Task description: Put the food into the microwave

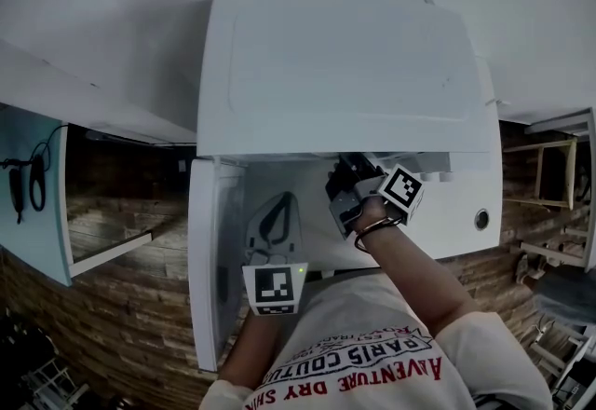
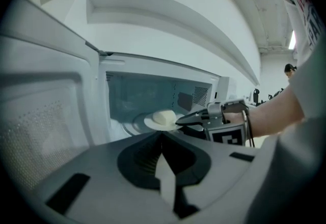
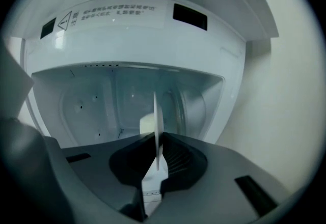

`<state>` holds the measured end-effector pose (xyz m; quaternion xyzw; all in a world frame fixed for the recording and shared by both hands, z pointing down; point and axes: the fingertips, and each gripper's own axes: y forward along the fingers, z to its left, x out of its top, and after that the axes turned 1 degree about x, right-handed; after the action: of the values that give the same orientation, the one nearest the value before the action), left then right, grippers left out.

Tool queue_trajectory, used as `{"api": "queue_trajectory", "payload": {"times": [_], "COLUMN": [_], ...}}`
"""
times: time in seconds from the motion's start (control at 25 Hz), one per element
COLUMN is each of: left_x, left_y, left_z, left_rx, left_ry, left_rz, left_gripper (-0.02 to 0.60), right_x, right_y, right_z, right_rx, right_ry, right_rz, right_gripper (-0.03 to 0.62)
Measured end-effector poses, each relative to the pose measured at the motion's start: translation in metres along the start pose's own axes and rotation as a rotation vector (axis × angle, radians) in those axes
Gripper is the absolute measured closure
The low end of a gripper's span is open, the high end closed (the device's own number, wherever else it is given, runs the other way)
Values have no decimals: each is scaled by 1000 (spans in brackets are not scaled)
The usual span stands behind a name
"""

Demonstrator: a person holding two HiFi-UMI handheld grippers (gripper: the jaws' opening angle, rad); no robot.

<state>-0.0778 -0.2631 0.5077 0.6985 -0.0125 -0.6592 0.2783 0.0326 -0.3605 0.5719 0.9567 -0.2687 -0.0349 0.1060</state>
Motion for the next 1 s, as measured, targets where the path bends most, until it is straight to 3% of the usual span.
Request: {"api": "queue_trajectory", "payload": {"times": [0.2, 0.52, 0.64, 0.76, 0.92, 1.0], "left_x": [1, 7, 8, 9, 11, 12], "left_y": [1, -1, -5, -7, -7, -9], "left_z": [2, -3, -7, -10, -5, -6], "left_rx": [-3, -40, -63, -74, -78, -85], "left_ry": [2, -36, -77, -67, -67, -75], "left_rz": [3, -2, -1, -2, -14, -19], "left_gripper": [575, 575, 575, 575, 575, 575], "right_x": [2, -1, -2, -7, -24, -31], "right_y": [4, 5, 6, 8, 13, 13], "right_z": [-3, 2, 5, 11, 24, 25], "right_rx": [-8, -59, -84, -84, -50, -62], "right_ry": [-8, -116, -229, -361, -631, -757], "right_rz": [-5, -11, 4, 36, 146, 206], "right_gripper": [553, 551, 548, 529, 369, 352]}}
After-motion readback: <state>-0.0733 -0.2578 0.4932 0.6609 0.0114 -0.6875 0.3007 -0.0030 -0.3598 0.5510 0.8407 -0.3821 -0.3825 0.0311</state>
